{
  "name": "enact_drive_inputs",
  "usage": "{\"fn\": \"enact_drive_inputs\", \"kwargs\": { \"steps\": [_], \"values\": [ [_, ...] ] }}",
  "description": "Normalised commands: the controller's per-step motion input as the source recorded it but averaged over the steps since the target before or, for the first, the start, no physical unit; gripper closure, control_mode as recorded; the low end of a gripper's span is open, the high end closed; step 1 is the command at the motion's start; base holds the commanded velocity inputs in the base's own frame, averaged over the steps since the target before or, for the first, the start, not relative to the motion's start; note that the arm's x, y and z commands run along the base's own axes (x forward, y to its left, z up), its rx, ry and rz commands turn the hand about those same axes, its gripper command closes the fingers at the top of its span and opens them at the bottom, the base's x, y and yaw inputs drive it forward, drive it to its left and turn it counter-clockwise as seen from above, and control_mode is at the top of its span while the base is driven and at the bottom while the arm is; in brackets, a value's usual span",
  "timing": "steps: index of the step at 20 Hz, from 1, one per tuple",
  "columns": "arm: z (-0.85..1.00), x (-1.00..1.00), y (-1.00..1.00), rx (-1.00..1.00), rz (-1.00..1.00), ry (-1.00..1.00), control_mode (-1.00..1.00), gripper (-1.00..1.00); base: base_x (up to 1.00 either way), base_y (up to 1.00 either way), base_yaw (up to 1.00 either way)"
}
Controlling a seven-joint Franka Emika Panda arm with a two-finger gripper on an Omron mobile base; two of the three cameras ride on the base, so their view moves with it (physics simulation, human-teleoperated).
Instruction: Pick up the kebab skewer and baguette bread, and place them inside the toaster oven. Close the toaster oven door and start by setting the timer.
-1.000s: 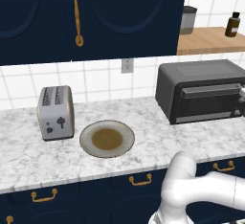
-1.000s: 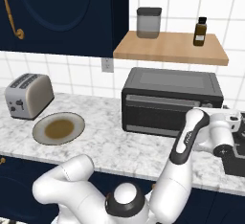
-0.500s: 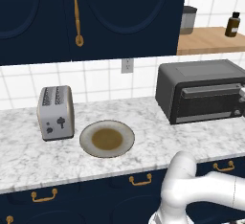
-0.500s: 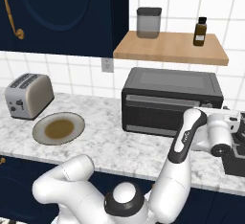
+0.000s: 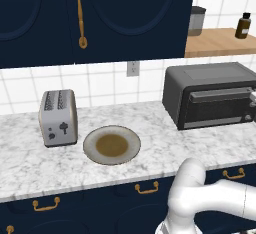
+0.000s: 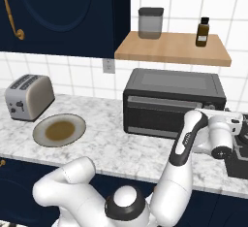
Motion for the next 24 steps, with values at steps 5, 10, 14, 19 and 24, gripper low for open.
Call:
{"fn": "enact_drive_inputs", "kwargs": {
  "steps": [5,10,14,19,24],
  "values": [
    [-0.14,0.00,-0.01,0.00,-0.05,0.00,-1.00,1.00,0.00,0.00,0.00],
    [-0.06,0.00,0.00,0.01,-0.02,0.00,-1.00,1.00,0.00,0.00,0.00],
    [-0.03,0.00,0.00,0.00,-0.01,0.00,-1.00,1.00,0.00,0.00,0.00],
    [-0.08,0.00,0.00,0.00,-0.01,0.00,-1.00,1.00,0.00,0.00,0.00],
    [-0.02,0.00,0.01,0.00,0.00,-0.03,-1.00,1.00,0.00,0.00,0.00]
  ]
}}
